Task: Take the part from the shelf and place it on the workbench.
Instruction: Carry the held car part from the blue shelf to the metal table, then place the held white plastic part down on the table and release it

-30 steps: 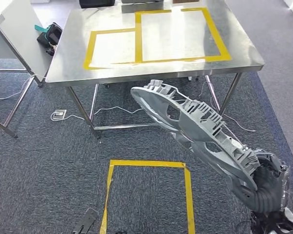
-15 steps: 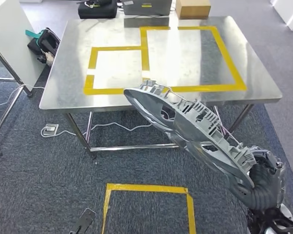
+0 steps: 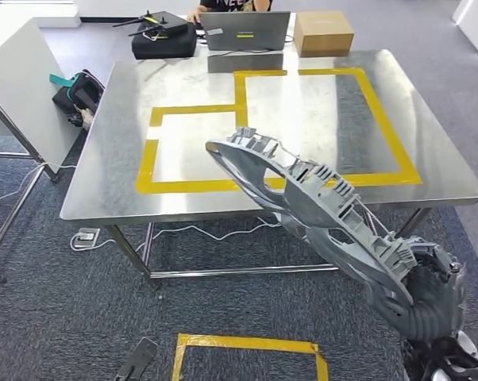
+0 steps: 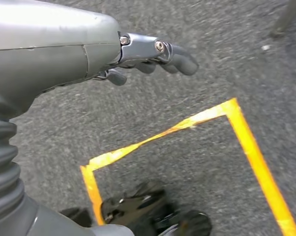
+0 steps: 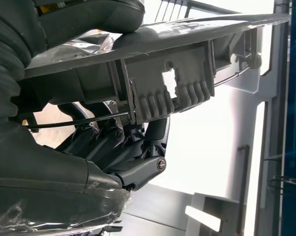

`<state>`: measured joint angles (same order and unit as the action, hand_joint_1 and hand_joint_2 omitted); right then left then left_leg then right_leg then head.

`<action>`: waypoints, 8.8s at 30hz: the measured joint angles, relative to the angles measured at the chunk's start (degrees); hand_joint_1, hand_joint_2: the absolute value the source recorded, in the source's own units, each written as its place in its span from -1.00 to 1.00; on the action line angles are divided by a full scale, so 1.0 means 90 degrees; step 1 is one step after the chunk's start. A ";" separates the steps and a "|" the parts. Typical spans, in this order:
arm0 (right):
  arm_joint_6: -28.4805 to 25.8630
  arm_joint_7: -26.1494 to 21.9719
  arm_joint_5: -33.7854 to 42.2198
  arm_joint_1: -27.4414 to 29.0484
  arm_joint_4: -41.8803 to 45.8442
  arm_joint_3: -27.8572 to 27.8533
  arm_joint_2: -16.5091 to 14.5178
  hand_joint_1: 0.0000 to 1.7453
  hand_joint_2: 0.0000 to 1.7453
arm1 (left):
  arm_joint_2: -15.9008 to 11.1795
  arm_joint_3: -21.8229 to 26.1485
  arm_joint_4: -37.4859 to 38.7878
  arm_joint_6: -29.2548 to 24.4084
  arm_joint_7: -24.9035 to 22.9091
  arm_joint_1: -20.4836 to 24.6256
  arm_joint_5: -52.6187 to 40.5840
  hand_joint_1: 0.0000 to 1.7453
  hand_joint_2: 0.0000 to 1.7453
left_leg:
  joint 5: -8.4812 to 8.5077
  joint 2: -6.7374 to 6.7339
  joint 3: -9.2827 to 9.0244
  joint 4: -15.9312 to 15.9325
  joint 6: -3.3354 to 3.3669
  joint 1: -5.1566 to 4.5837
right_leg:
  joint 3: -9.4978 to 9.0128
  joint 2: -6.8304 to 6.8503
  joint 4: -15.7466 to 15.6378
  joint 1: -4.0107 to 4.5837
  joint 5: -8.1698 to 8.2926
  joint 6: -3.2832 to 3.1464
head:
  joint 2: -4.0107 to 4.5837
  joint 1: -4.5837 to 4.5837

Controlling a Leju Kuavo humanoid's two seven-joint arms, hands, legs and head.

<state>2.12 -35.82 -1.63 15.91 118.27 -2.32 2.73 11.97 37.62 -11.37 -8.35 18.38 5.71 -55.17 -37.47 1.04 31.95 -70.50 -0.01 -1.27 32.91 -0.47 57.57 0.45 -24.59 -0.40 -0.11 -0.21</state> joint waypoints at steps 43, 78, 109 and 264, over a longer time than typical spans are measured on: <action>-0.0276 -0.0214 -0.0164 -0.0014 0.0316 -0.0546 0.0000 1.00 1.00 | -0.0151 0.0104 0.0017 -0.0163 0.0223 -0.0198 0.0222 -1.00 1.00 | 0.1094 -0.0037 -0.0143 0.1553 -0.0007 0.0197 | -0.0233 0.0050 -0.0101 -0.0123 -0.0274 0.0438 | 0.0000 0.0010; -0.0294 -0.0223 -0.0121 -0.0122 -0.0160 -0.0170 0.0119 1.00 1.00 | -0.0254 0.0378 0.0017 -0.0202 0.0441 -0.0055 0.0194 -1.00 1.00 | 0.1085 -0.0036 -0.0142 0.1551 0.0003 0.0162 | -0.0222 0.0051 -0.0106 -0.0152 -0.0277 0.0443 | 0.0000 0.0010; -0.0296 -0.0245 -0.0111 0.0025 -0.0203 -0.0189 0.0112 1.00 1.00 | -0.0270 0.0310 0.0019 -0.0080 0.0382 -0.0036 0.0053 -1.00 1.00 | 0.0549 -0.0144 0.0966 -0.0067 -0.0349 0.0214 | 0.0472 -0.0112 0.0375 -0.0224 -0.0212 0.0204 | 0.0002 0.0044; -0.3471 0.1946 -0.6166 -0.5500 -0.8868 0.3170 0.2527 -1.00 1.00 | -0.0344 -0.1472 0.0007 0.0294 0.0548 0.0348 -0.0826 -1.00 1.00 | 0.1541 -0.0080 0.0271 0.1539 0.0079 0.0032 | 0.0109 0.0001 0.0032 -0.0188 -0.0058 0.0442 | 0.0002 0.0004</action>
<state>-29.11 -18.31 -57.12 -33.59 38.46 26.21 25.47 8.87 24.37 -11.30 -5.71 23.31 8.85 -62.60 -23.60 0.32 34.39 -56.64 0.69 -0.98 33.89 -0.46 57.87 -1.24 -25.11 3.58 -0.09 -0.18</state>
